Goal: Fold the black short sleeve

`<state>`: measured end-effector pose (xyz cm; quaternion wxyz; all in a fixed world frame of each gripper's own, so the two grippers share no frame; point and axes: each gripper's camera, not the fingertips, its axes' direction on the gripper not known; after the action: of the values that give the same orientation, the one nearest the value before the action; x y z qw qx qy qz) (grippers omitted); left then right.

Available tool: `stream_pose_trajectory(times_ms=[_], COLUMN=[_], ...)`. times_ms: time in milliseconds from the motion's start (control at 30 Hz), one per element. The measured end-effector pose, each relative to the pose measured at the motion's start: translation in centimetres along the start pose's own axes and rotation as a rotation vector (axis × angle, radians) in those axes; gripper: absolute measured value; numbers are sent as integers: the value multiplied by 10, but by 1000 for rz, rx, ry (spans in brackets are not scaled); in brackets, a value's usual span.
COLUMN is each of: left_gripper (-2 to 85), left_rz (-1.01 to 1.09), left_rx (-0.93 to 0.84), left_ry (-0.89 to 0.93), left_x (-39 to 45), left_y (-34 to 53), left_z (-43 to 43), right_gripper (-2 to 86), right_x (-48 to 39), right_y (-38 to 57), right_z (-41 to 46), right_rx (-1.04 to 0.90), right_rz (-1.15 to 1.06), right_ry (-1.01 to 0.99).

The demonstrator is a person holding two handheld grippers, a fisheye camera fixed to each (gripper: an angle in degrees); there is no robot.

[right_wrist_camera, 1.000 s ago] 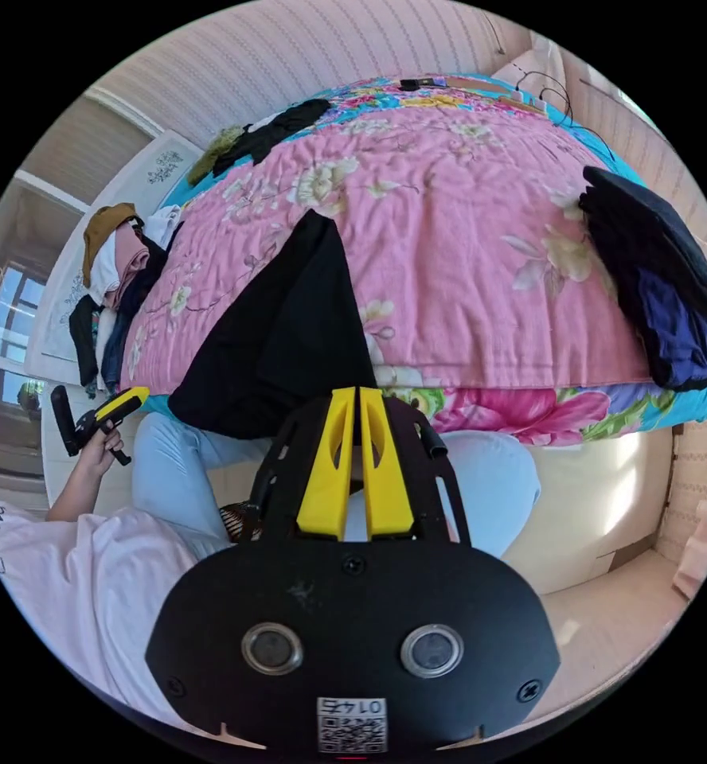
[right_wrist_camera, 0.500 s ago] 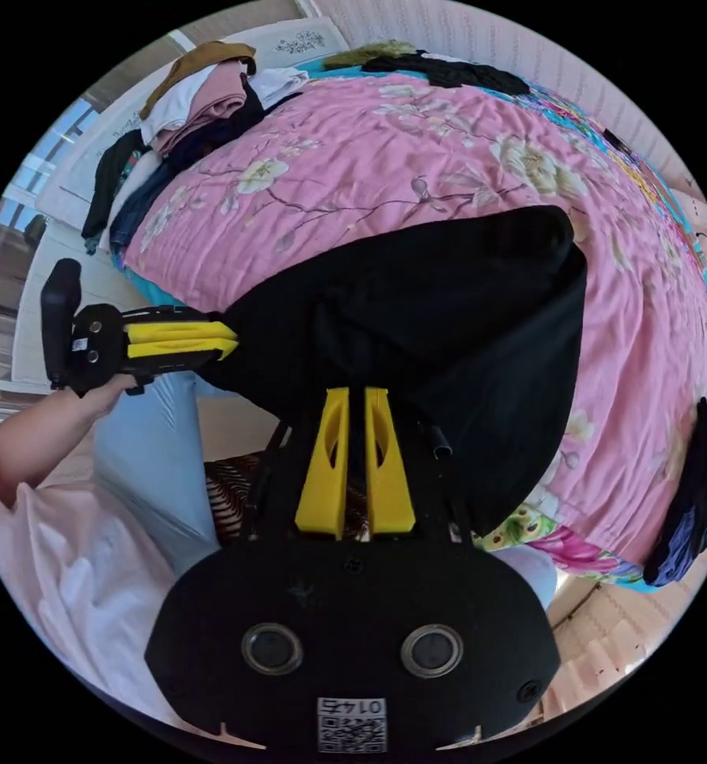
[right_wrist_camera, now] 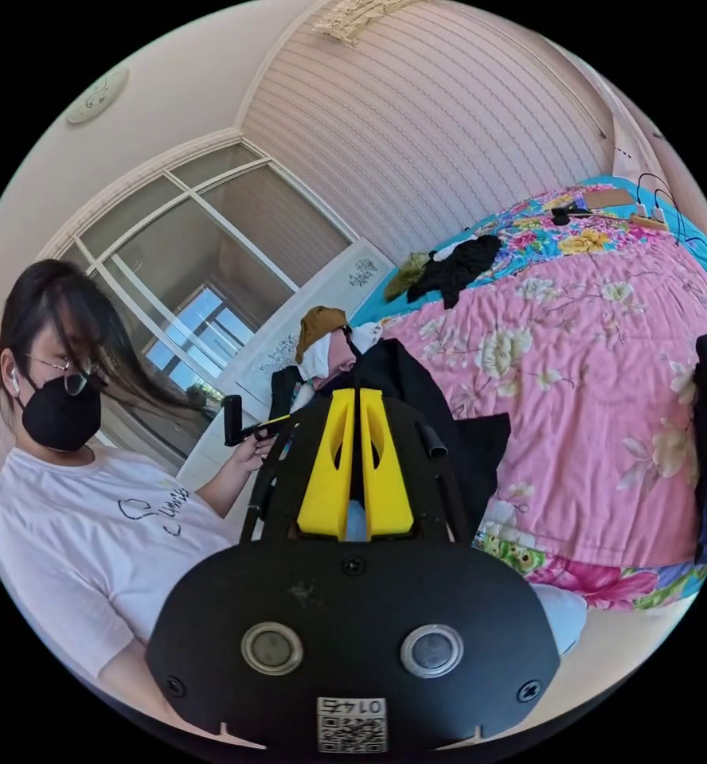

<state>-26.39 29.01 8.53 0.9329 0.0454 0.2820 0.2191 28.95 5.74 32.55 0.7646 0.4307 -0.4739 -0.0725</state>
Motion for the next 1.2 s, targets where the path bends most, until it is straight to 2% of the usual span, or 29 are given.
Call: stream_pose_trajectory(times_ms=[33, 167, 333, 433, 533, 667, 733, 867, 933, 1000, 1067, 1200], left_gripper=[-9, -5, 26, 46, 67, 81, 77, 21, 0, -6, -8, -8], left_rz=[13, -48, -45, -62, -151, -212, -226, -158, -147, -130, -118, -169], left_rx=[18, -35, -160, -261, -388, -559, -590, -604, -583, -563, -498, -356], left_ry=[-62, -258, -248, -231, -160, -107, -100, -169, -141, -122, -71, -54], left_x=[-9, -54, -64, -65, -71, -69, -70, -64, -61, -56, -50, -60], left_y=[-13, -41, -21, 18, 59, 90, 93, 88, 87, 84, 76, 62], left_z=[0, 29, 51, 68, 95, 140, 153, 157, 149, 134, 104, 58], right_gripper=[5, 12, 33, 47, 63, 88, 109, 113, 35, 21, 13, 7], right_x=[4, 41, 95, 97, 94, 91, 93, 105, 114, 118, 112, 112], right_y=[-10, -41, -43, -23, 14, 73, 86, 81, 74, 64, 50, 34], right_z=[3, 44, 78, 81, 94, 132, 146, 163, 166, 157, 129, 74], right_rx=[-4, -2, -41, -88, -227, -460, -512, -522, -557, -542, -444, -288], right_rz=[-11, 64, 211, 192, 187, 231, 251, 297, 323, 325, 276, 270], right_ry=[-12, 160, 350, 401, 434, 354, 373, 358, 362, 261, 189, 223])
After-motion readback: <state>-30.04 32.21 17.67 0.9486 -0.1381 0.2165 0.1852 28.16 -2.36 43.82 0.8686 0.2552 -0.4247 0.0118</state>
